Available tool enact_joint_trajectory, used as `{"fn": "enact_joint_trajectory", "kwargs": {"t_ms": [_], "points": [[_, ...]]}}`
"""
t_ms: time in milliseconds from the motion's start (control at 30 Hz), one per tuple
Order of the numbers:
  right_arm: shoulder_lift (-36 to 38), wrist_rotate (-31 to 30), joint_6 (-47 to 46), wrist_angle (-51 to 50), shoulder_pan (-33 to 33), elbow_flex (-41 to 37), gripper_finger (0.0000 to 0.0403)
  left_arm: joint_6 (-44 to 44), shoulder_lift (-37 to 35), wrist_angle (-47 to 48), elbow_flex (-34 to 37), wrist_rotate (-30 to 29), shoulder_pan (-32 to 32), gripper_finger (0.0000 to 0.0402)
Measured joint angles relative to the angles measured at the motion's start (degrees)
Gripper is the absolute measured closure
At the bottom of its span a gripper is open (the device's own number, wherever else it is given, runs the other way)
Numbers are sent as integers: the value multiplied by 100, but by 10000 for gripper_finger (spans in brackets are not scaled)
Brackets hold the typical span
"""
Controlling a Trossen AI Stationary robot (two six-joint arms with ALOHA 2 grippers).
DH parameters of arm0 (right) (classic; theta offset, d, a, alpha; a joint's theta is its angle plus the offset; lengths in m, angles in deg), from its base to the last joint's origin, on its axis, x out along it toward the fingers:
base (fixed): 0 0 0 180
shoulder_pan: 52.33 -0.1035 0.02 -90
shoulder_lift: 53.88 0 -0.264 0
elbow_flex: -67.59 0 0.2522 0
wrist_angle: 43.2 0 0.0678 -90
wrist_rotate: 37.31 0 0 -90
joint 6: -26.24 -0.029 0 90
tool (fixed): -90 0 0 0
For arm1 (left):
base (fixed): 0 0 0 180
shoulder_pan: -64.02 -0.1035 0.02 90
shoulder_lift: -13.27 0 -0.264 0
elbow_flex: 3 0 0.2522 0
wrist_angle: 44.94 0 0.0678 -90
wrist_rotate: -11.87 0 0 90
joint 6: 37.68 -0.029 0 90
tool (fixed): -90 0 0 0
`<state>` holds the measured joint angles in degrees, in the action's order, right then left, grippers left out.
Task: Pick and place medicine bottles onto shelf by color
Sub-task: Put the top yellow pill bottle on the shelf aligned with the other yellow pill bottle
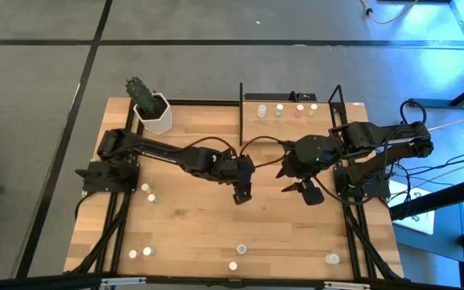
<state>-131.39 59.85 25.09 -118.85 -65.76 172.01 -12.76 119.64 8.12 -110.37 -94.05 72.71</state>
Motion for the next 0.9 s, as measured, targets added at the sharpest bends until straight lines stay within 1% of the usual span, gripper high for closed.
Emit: {"fn": "enact_joint_trajectory", "kwargs": {"t_ms": [133, 233, 333, 433, 600, 733, 900], "points": [[0, 2, 0, 89, 0, -1, 194, 8, -351, 93, -10, -160, 64, 182], [2, 1, -77, 239, 0, -1, 194, 65, -606, 282, -7, -565, 176, 182], [2, 0, -457, 474, 0, 0, 194, 247, -884, 543, -7, -960, 312, 182], [2, 1, -596, 631, 1, -2, 194, 531, -1114, 815, -7, -1328, 465, 182], [2, 23, -595, 708, 0, -2, 194, 1005, -1442, 1267, -4, -2030, 785, 182], [-91, -362, -600, 717, -2, -2, 194, 1359, -1596, 1476, -4, -2411, 1001, 182], [-551, -667, -196, 708, -31, -2, 194, 1570, -1708, 1579, -4, -2815, 1252, 182]]}}
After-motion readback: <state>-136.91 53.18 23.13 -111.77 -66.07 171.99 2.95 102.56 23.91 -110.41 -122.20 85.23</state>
